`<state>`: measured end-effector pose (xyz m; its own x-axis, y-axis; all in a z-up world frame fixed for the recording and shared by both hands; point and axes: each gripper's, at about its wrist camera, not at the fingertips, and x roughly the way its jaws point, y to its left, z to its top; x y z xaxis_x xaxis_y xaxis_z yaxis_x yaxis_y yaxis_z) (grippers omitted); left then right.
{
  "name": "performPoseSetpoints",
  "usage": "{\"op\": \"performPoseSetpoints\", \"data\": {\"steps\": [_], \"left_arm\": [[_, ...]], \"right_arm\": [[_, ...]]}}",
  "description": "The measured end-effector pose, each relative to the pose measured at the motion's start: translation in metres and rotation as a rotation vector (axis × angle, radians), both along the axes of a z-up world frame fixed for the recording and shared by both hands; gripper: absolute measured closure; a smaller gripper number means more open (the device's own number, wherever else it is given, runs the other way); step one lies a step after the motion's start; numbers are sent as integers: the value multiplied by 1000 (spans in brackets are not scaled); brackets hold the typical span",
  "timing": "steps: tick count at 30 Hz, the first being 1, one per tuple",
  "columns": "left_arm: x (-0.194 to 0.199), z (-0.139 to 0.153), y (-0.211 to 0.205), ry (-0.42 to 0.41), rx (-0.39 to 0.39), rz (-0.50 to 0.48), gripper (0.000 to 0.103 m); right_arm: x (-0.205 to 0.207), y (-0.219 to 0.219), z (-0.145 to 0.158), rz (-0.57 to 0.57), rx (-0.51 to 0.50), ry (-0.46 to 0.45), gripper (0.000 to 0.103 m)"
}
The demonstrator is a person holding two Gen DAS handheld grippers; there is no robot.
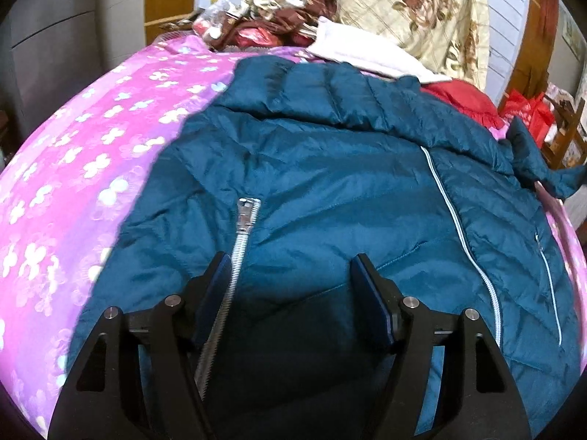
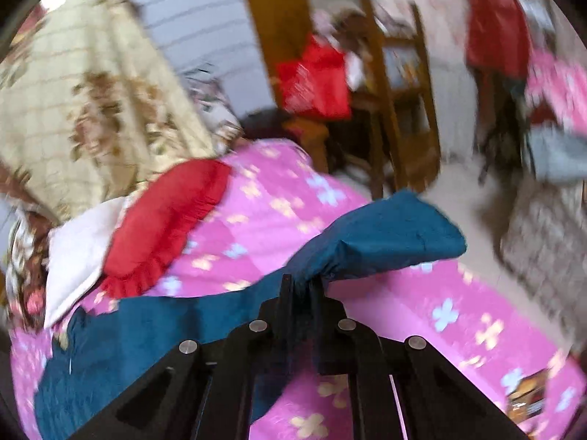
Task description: Fold large clothes
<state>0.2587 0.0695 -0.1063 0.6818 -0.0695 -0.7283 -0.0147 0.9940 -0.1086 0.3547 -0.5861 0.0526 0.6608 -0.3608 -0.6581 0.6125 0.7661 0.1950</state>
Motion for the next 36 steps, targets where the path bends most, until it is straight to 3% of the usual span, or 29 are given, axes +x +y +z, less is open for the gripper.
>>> {"op": "performPoseSetpoints", "data": {"steps": [6, 10, 14, 16, 19, 20, 22, 24, 30, 36], "left_arm": [[-21, 38, 27, -120, -38, 62, 35], [-24, 50, 52, -142, -71, 127, 35], [-22, 49, 77, -129, -93, 186, 35], [-20, 49, 87, -126, -105, 206, 35], [-21, 48, 96, -125, -109, 222, 35], [-22, 48, 97, -123, -110, 222, 35], [-24, 48, 99, -121, -115, 219, 35], [-25, 48, 98, -119, -114, 214, 35], [-23, 47, 91, -106, -132, 193, 35], [-14, 40, 72, -91, -80, 178, 35]], "right_arm": [[11, 117, 72, 211, -106, -57, 99], [23, 207, 91, 388, -107, -84, 99], [39, 304, 75, 586, -104, -41, 99], [45, 352, 54, 704, -72, 15, 99], [46, 391, 17, 791, -15, 100, 95], [45, 395, 6, 798, -4, 120, 93], [44, 390, -16, 782, 11, 158, 69], [39, 364, -33, 705, 14, 175, 59], [9, 245, -54, 430, -105, 207, 58], [4, 184, -67, 401, -216, 269, 54]]}}
